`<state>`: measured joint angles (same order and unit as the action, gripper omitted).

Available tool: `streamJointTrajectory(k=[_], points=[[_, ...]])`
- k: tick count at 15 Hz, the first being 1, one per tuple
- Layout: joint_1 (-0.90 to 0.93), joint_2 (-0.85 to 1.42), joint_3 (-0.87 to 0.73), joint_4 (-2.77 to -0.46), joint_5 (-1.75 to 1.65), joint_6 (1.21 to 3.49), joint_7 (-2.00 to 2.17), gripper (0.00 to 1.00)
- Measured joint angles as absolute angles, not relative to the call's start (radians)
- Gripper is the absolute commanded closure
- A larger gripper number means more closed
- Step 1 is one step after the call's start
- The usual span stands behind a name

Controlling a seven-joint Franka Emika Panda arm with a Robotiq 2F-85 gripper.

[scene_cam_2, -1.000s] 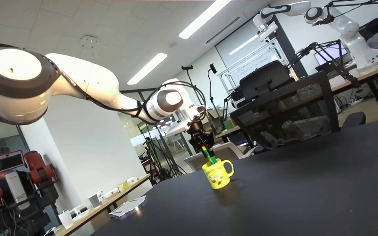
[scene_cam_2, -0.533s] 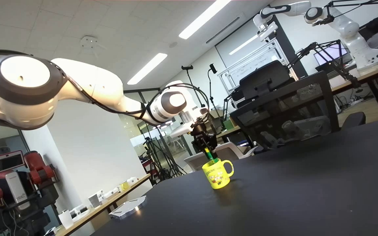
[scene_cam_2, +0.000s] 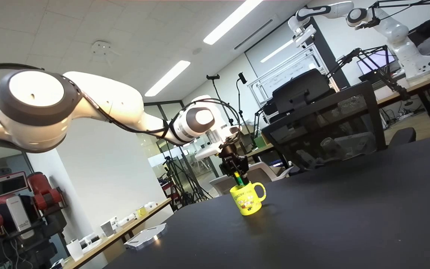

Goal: Put the glue stick on the table then put it back in the mug

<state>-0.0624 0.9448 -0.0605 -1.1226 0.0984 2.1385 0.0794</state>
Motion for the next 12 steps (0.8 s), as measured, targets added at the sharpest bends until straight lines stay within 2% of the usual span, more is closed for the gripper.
streamJointTrajectory(k=[2, 5, 6, 12], points=[[-0.062, 0.95, -0.06, -1.113, 0.099, 2.133, 0.08, 0.28], [-0.062, 0.952, -0.06, -1.096, 0.099, 2.126, 0.081, 0.06], [-0.062, 0.952, -0.061, -1.091, 0.099, 2.125, 0.081, 0.02], [-0.063, 0.951, -0.061, -1.061, 0.098, 2.125, 0.082, 0.0]])
